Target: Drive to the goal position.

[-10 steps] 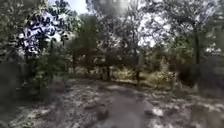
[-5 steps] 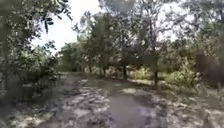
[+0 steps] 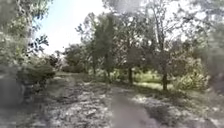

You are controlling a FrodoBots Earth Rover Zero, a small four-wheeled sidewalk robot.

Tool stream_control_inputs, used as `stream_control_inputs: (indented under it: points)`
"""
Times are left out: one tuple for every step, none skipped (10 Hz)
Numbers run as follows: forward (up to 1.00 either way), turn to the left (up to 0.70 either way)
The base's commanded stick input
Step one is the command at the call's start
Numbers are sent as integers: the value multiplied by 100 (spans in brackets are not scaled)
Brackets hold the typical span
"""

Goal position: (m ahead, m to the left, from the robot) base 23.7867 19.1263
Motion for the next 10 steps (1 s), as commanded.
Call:
stream_control_inputs:
  points:
    - [70,0]
    - [70,0]
    - [70,0]
    - [70,0]
    - [70,0]
    - [70,0]
    - [70,0]
    - [70,0]
    - [70,0]
    - [70,0]
